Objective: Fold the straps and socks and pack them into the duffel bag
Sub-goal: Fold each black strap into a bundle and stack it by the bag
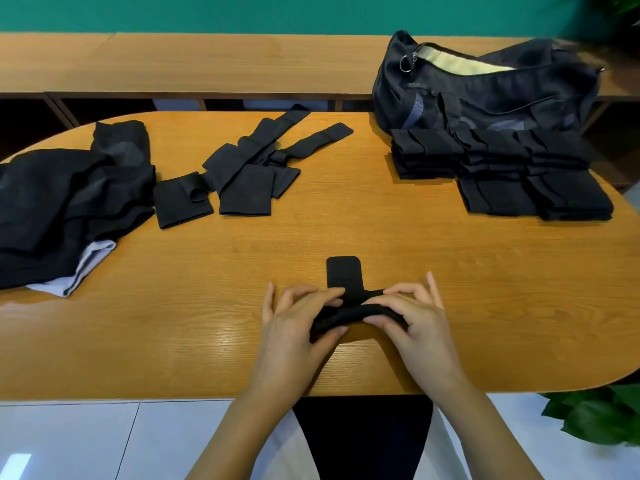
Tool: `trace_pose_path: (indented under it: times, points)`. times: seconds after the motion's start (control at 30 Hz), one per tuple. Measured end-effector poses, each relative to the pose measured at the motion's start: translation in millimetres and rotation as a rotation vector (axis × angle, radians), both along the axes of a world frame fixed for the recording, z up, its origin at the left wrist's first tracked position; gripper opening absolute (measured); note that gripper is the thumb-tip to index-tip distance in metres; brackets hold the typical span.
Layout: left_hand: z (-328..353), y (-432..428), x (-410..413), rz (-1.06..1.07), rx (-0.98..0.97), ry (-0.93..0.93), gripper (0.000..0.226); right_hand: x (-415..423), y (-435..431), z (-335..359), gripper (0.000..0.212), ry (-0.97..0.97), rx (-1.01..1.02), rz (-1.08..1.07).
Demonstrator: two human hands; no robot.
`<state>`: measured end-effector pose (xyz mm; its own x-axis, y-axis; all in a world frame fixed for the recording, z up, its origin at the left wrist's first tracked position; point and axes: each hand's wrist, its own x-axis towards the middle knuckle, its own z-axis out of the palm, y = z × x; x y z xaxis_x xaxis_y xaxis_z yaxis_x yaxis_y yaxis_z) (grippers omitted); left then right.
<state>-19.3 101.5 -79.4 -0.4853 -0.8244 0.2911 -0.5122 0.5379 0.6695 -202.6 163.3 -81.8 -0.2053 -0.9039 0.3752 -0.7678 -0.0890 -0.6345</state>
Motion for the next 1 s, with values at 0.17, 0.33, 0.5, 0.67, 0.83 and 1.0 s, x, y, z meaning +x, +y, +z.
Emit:
trace_pose_path:
  times: [0.17,0.33,0.5,0.67,0.83,1.0]
  points:
    - [0,2,-1,0.055,0.013,0.014,0.052,1,0,2,0.027,-0.05,0.013,-0.033]
    - [-1,0,-4,0.083,0.042,0.037,0.043,0,4,5,0.041,-0.034,0.042,-0.049]
    - [1,-1,-4,0.103,0.117,0.051,0.042,-2,2,5,0.055,-0.069,0.091,-0.082]
    - [8,-3,-8,0.119,0.152,0.087,0.055,-2,-3,1,0.071,-0.146,0.181,-0.14]
    - [13,-14,-15,0.147,0.154,0.155,0.065,-1,-15,12,0.082,-0.158,0.168,-0.184]
    - [7,-34,-19,0.205,0.122,0.17,0.071,1,-33,25,0.08,-0.115,0.093,-0.191]
